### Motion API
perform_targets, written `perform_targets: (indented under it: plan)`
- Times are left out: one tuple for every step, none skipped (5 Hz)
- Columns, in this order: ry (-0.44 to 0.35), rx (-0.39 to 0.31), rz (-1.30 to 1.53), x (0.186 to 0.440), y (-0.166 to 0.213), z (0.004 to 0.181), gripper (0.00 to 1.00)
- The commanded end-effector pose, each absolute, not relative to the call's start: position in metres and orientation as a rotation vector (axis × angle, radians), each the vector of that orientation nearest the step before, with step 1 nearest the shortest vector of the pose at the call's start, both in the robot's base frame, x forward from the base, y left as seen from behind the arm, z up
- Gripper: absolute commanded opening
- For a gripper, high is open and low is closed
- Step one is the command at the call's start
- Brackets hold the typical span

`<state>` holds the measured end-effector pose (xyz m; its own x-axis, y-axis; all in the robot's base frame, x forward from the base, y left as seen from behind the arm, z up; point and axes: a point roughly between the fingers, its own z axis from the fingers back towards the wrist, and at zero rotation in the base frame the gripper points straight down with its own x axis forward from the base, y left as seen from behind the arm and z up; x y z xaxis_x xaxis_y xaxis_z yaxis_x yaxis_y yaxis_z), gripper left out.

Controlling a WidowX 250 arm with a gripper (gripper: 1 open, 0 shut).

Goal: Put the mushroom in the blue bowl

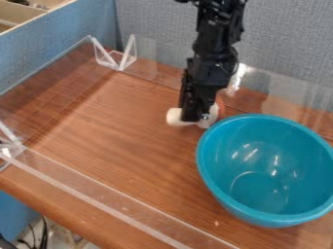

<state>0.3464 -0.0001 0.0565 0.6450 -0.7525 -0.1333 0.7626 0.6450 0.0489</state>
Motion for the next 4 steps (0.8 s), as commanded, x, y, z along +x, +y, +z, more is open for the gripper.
perform_targets:
  plan:
    - [0.04, 0.136, -0.85, 0.3589, 0.0044, 0.0747, 0.0]
    - [0.037, 0.141, -0.851, 0.3615, 0.0051, 0.0734, 0.0]
    - [0.033, 0.147, -0.852, 0.3637, 0.0059, 0.073, 0.0]
    - [0.028, 0.151, -0.852, 0.3654, 0.0065, 0.0732, 0.0]
